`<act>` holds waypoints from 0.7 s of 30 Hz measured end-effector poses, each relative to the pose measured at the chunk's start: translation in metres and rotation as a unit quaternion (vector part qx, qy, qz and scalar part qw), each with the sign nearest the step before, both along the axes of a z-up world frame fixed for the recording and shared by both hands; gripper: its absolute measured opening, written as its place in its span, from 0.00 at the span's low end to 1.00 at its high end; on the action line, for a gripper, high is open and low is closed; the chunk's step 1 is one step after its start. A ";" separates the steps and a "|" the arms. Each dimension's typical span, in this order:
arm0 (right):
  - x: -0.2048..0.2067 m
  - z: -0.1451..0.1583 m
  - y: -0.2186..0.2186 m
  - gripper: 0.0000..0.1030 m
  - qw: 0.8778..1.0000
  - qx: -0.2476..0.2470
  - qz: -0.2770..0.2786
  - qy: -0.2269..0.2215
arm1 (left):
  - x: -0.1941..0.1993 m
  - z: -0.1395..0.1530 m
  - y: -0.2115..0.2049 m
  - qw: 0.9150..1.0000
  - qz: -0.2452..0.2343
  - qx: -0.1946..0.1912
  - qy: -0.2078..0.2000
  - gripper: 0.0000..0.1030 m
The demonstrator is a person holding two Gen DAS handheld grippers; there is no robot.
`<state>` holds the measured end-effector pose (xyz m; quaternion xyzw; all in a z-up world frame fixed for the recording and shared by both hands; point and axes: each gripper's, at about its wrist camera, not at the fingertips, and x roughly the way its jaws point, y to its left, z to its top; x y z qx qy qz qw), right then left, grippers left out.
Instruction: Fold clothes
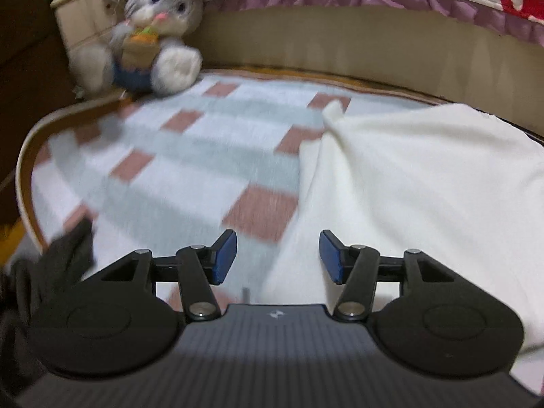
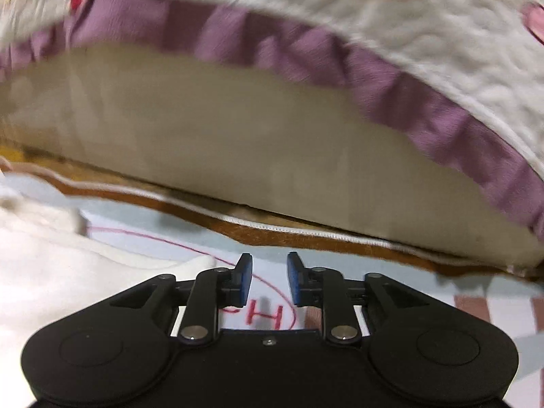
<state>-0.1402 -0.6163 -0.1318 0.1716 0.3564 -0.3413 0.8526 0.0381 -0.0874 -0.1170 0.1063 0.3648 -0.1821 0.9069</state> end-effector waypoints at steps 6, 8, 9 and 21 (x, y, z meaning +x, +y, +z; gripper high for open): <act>-0.055 0.007 -0.005 0.50 0.952 0.282 0.044 -0.113 | -0.003 -0.010 0.031 0.991 0.036 -0.106 0.070 0.55; -0.064 0.007 0.004 0.50 0.950 0.287 0.089 -0.082 | 0.000 -0.013 0.032 0.986 0.046 -0.129 0.098 0.54; -0.068 0.007 0.008 0.50 0.950 0.285 0.111 -0.064 | 0.002 -0.015 0.032 0.983 0.049 -0.139 0.112 0.54; -0.104 -0.020 0.040 0.50 0.888 0.329 0.316 0.058 | 0.015 -0.039 0.013 0.982 0.038 -0.128 0.132 0.51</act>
